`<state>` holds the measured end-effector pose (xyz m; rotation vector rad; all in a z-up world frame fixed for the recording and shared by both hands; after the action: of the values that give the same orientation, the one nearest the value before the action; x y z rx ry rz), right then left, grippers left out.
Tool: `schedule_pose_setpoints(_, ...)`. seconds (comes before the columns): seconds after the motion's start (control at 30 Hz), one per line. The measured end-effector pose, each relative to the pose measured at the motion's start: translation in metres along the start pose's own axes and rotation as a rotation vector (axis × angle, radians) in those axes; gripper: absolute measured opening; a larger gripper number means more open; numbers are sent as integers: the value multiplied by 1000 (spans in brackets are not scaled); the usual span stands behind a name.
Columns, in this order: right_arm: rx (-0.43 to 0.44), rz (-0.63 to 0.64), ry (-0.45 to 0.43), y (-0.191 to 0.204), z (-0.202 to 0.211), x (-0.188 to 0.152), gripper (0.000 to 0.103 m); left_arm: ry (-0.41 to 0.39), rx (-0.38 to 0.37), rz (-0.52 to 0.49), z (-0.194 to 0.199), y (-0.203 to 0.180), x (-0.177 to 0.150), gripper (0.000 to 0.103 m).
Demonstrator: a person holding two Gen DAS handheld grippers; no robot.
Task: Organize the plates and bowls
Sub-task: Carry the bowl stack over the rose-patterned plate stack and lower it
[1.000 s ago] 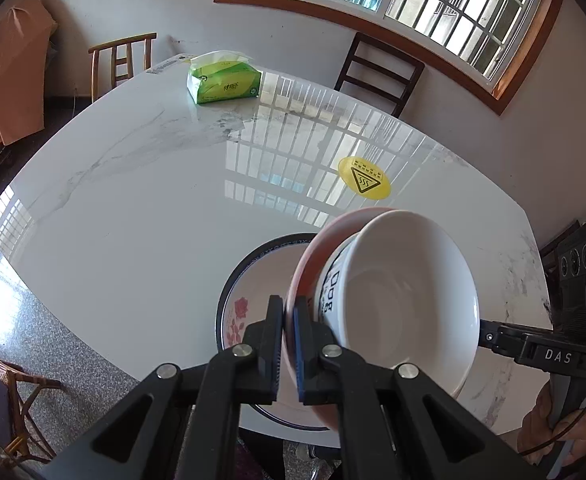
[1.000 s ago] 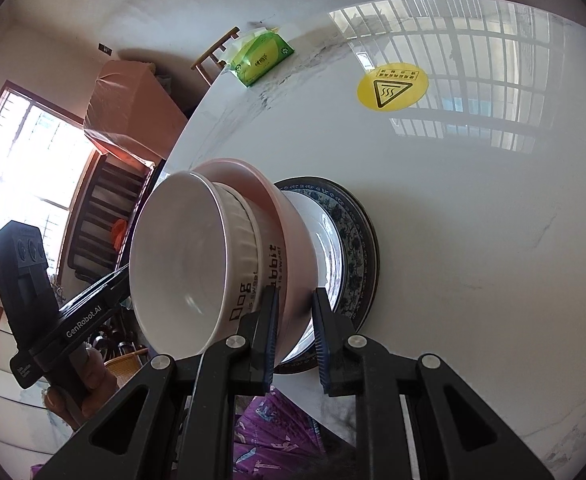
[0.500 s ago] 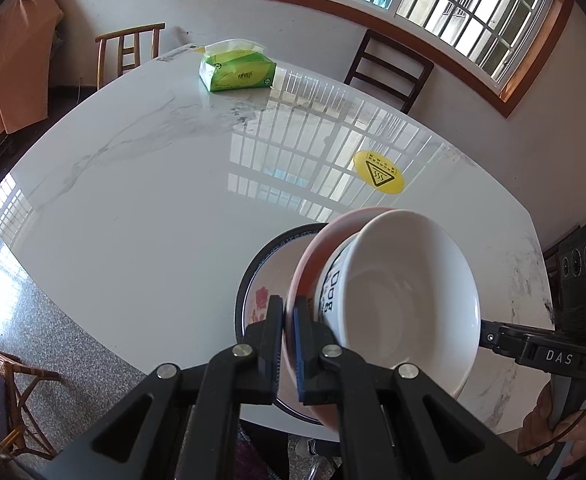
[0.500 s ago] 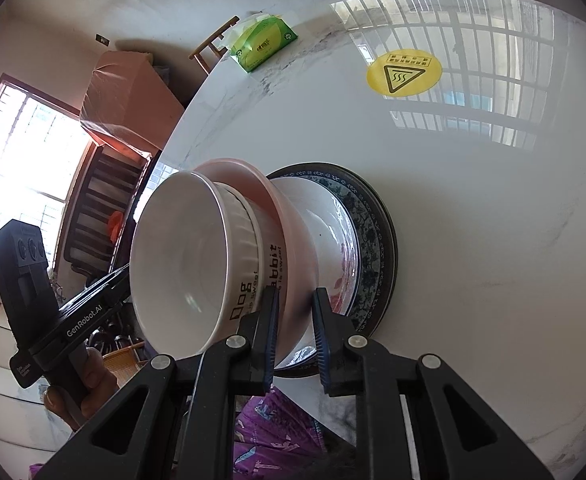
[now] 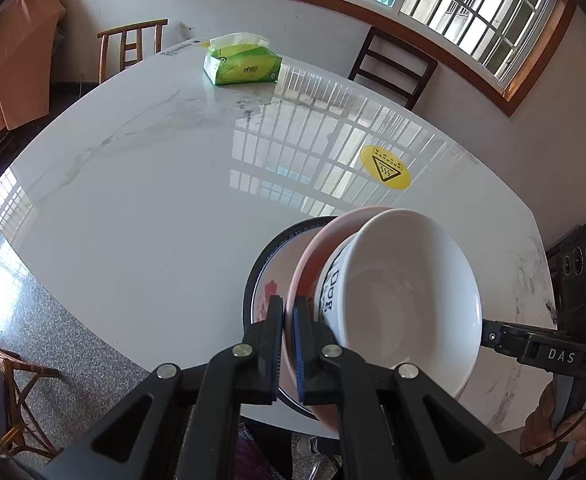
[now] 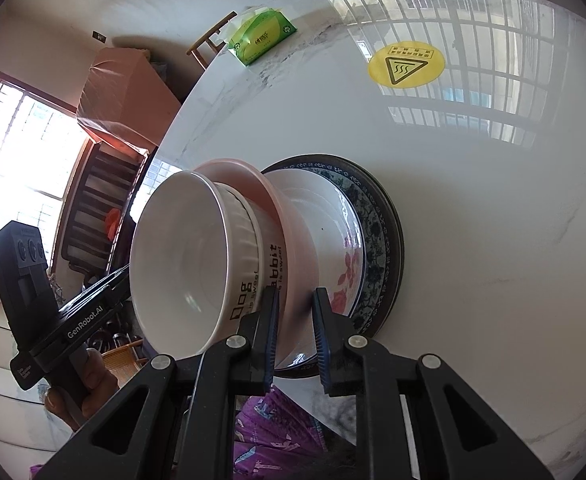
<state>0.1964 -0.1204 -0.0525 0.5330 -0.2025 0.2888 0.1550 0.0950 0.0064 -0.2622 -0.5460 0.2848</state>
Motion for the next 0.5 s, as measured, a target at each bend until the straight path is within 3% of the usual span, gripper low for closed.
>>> schedule_pose_setpoints(0.5,11,-11,5,-3,0,2,18,-11,7,-7,0,-1,-2,3)
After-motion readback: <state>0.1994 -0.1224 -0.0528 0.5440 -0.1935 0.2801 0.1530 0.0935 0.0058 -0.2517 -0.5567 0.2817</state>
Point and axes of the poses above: each gripper's, at about its wrist camera, not at the fingertips, and z roughly against the way its jaws point, y to its left, x to its top, the point moved 3 cm from there along -z, roughly the way its jaws point, and after that the axes turned 5 degrees about -x, right-handed, at the moved point
